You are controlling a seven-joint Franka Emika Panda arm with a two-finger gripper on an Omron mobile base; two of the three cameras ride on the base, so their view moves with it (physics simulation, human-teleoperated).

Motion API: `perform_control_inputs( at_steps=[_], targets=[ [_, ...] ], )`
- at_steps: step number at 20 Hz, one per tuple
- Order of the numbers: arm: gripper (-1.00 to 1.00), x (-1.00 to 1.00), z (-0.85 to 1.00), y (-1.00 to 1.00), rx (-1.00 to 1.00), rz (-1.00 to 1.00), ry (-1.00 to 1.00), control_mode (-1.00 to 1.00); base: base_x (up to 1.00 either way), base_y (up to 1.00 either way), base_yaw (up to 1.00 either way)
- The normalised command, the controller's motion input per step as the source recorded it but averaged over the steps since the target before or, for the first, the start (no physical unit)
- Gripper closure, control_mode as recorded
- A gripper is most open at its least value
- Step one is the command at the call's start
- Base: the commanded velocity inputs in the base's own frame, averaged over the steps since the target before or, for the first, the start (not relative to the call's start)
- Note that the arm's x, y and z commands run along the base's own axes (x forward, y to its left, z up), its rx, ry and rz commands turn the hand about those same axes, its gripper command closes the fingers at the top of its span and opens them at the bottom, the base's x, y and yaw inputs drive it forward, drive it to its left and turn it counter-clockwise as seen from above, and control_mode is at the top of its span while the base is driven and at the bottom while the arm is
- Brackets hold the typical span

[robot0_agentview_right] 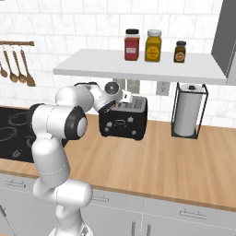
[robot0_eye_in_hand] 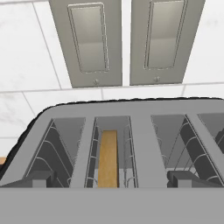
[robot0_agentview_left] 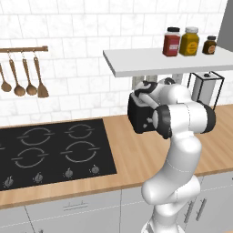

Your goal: Start the toaster. Once the lever pops up, take the bread to the plate on the dining counter.

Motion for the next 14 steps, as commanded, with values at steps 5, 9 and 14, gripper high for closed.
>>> perform_control_inputs(
  at_steps=[5,9,14],
  targets=[
    [-1.0,0.0,0.0,0.0,0.0,0.0,0.0,-1.0,0.0,0.0,0.0],
    [-1.0,0.0,0.0,0.0,0.0,0.0,0.0,-1.0,0.0,0.0,0.0],
    [-1.0,0.0,0.0,0.0,0.0,0.0,0.0,-1.0,0.0,0.0,0.0]
  ],
)
